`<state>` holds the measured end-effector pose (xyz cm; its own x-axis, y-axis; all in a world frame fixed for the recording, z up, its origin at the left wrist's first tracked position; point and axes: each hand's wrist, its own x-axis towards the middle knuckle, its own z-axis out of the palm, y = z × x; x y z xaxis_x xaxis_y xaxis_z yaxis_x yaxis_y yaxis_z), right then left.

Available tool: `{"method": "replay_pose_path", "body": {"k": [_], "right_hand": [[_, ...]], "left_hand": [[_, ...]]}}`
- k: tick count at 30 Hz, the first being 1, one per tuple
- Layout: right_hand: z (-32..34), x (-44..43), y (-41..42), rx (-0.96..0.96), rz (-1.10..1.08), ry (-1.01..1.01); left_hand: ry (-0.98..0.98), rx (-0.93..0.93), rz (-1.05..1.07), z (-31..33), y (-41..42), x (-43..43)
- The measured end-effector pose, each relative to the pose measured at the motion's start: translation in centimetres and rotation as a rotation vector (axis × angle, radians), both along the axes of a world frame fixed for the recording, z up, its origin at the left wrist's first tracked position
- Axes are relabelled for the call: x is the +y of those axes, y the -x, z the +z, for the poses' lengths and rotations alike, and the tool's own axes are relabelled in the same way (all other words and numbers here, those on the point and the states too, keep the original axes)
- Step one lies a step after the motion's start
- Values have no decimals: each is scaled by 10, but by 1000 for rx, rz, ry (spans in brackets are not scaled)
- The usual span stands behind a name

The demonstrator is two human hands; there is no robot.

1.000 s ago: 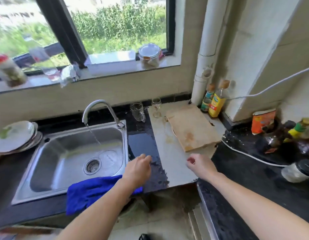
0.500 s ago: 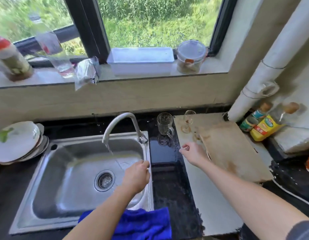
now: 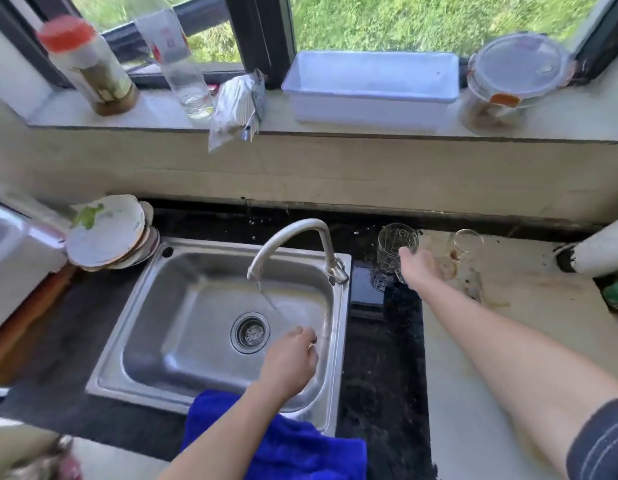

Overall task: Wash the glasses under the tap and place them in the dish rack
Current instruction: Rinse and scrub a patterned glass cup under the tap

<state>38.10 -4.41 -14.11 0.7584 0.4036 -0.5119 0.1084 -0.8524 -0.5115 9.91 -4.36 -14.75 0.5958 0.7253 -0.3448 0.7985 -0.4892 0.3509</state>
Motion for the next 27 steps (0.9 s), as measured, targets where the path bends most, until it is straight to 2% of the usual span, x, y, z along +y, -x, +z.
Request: {"method": "replay_pose_path", "body": {"k": [3,8,12,14,17,19,22,27], "right_hand": [[-24,10,-12,61,-32,-33],[13,-4,9,145,-115,-162],[29,-25,42,204,-94,-279],[39,-32,67,324,-67,-312],[50,-33,114,521,-43,-299],[48,-26,146,637,-83,-267],[42,-10,192,779,-223,-265],[36,23,252,868,-316,-242]], "left_hand": [[2,21,30,-3,6,-3],[44,-13,85,0,11,-6],[165,-103,236,2,14,6],[307,-185,394,1,16,16],[668,-413,766,-1,23,33],[812,-502,918,-4,34,47],[974,-611,980,-8,53,68],[1125,-747,882,-20,79,105]]}}
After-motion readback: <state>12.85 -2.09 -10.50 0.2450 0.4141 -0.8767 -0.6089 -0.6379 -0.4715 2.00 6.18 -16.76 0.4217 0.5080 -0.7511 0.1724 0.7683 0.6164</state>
